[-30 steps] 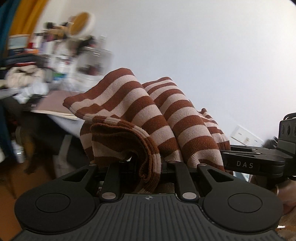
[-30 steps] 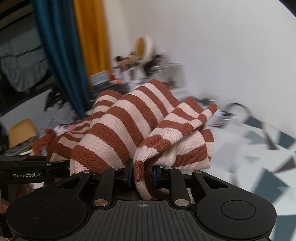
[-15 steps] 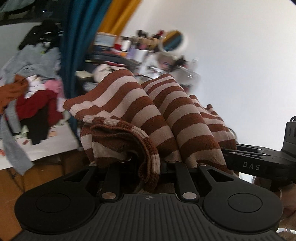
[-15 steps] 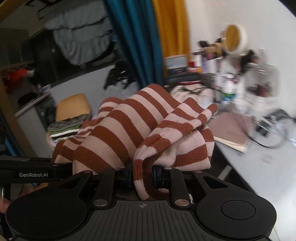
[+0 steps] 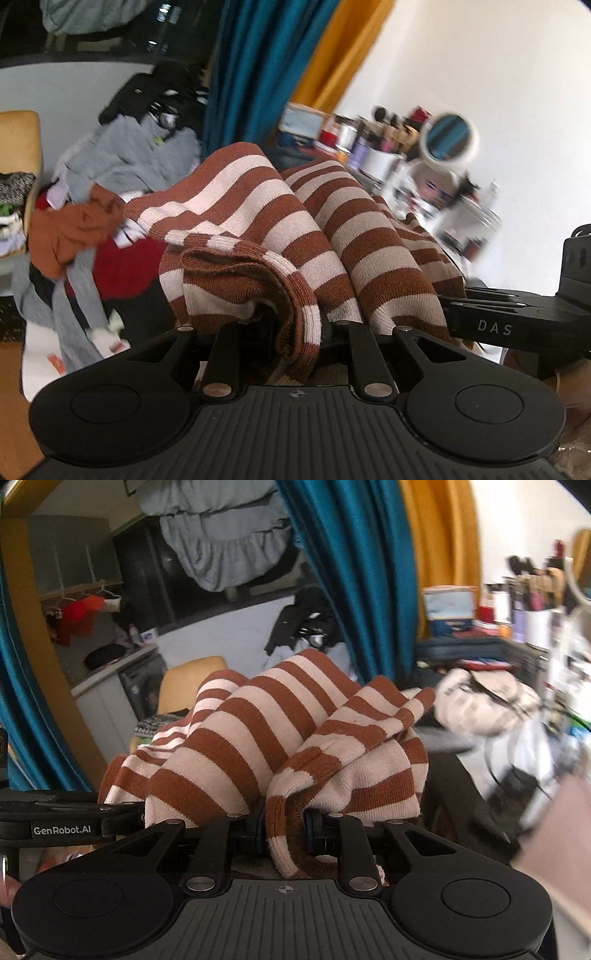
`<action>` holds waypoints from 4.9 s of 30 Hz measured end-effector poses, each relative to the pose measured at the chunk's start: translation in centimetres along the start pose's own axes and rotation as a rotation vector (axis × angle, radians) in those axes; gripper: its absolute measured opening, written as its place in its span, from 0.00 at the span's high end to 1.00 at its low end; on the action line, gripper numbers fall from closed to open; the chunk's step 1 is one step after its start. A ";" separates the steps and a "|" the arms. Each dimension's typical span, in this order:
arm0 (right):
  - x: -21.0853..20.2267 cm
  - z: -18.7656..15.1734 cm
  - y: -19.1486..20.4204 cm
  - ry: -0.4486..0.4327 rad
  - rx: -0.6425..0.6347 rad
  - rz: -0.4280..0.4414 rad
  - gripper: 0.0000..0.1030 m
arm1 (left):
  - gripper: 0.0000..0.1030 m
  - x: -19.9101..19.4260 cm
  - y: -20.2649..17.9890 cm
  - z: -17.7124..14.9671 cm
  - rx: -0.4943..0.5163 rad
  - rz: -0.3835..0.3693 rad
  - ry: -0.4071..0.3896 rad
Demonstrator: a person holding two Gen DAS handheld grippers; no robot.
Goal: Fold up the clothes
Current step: 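Lift the folded striped sweater off the table with both grippers, then carry the held sweater with both grippers onto the clothes stack on the chair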
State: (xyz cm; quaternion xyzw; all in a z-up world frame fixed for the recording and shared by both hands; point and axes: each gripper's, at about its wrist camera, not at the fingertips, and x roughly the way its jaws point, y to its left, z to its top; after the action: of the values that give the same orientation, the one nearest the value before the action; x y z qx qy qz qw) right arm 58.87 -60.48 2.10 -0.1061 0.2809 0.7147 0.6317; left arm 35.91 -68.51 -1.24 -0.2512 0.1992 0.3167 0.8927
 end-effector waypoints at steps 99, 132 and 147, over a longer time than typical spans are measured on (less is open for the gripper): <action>110.1 18.6 41.1 0.509 0.090 -0.036 0.69 | 0.76 22.6 111.4 31.6 -0.250 0.085 0.434; 104.7 20.6 34.4 0.490 0.086 -0.178 0.90 | 0.92 15.3 115.8 29.6 -0.430 0.195 0.422; 102.8 22.8 32.6 0.387 0.310 -0.200 0.67 | 0.64 12.9 114.2 33.9 -0.354 0.190 0.303</action>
State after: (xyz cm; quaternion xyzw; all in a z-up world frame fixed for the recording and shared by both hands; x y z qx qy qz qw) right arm 13.64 36.95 -22.55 -0.1698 0.4906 0.5638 0.6423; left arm -24.18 33.82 -17.76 -0.4285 0.2950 0.3879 0.7609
